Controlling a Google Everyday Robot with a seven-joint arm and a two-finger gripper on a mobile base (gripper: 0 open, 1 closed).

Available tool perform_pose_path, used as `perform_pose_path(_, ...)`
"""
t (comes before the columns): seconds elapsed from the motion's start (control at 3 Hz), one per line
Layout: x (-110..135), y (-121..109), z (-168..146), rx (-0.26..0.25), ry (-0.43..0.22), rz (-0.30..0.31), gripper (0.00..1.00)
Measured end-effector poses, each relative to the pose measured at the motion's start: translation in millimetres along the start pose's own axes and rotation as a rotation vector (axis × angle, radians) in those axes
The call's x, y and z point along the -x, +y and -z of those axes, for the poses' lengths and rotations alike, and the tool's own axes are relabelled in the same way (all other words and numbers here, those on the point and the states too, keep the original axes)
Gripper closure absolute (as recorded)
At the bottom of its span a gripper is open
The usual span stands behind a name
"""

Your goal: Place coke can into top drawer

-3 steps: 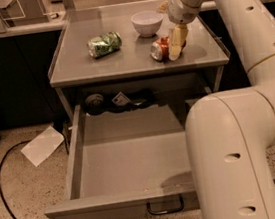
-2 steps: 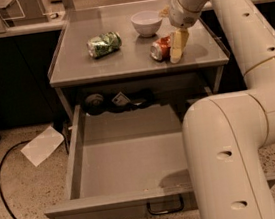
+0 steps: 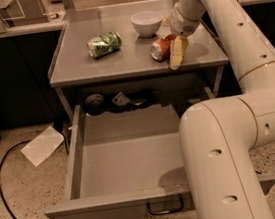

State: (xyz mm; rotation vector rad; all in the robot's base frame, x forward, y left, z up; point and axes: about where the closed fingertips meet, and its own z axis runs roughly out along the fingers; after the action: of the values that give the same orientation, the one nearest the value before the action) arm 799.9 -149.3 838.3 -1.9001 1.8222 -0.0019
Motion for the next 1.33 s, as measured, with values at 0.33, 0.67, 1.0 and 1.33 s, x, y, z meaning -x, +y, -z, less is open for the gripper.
perform_pose_path(0.33,0.9,-1.6,-3.3,-0.004,-0.002,0.000,0.19)
perform_pose_path(0.67,0.9,-1.6,-3.3,-0.004,-0.002,0.000,0.42)
perform_pose_path(1.0,0.9,-1.6,-3.2,-0.004,-0.002,0.000,0.65)
perform_pose_path(1.33,6.8,-4.8,0.2,-0.019,-0.024,0.001,0.89)
